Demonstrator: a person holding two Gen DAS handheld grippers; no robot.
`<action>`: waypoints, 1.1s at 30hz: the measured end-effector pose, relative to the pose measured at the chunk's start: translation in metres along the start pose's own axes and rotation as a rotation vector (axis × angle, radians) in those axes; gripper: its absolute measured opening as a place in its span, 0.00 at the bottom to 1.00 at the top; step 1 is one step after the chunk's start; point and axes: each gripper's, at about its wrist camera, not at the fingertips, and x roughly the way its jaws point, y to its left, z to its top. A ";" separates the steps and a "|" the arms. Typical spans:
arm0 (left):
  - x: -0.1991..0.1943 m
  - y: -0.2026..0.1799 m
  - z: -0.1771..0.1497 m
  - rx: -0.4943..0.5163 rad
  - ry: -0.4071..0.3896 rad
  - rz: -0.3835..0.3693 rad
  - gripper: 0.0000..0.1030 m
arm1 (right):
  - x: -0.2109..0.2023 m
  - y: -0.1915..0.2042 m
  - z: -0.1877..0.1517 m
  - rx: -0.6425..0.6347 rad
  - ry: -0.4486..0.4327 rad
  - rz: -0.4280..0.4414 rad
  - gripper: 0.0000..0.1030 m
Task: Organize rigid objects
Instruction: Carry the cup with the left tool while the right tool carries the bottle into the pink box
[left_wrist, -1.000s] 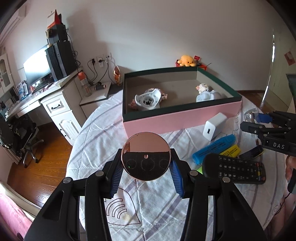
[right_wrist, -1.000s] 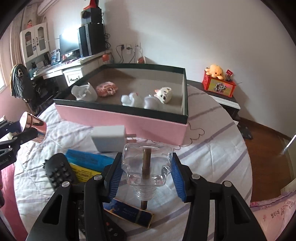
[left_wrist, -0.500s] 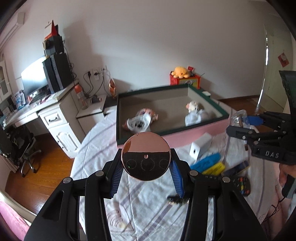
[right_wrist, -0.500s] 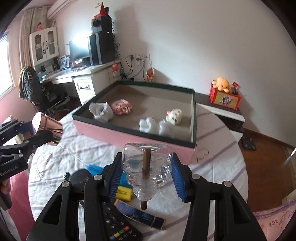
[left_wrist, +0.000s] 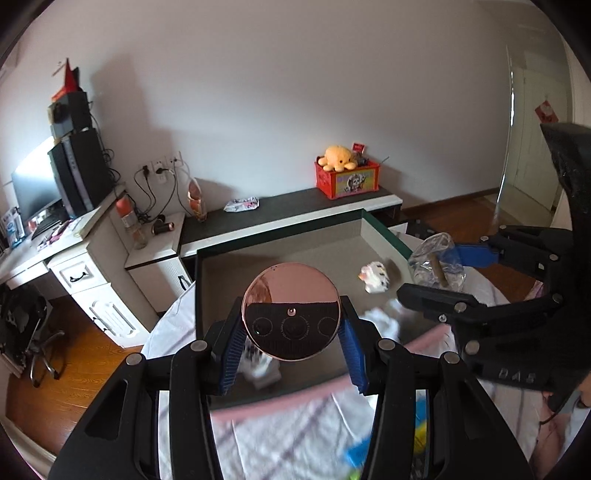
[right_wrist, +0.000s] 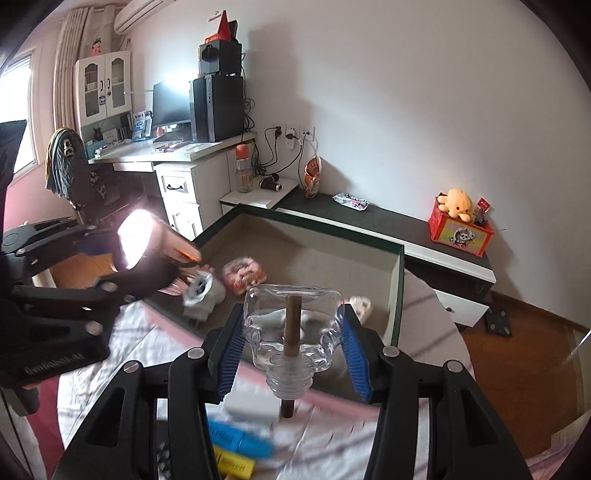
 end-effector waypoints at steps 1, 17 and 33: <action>0.010 0.000 0.005 0.001 0.013 -0.001 0.46 | 0.007 -0.002 0.004 -0.001 0.006 0.000 0.49; 0.138 0.010 0.014 -0.027 0.205 0.017 0.46 | 0.131 -0.043 0.018 0.002 0.221 -0.001 0.49; 0.107 0.030 0.005 -0.077 0.148 0.116 0.78 | 0.120 -0.035 0.012 0.052 0.179 0.041 0.51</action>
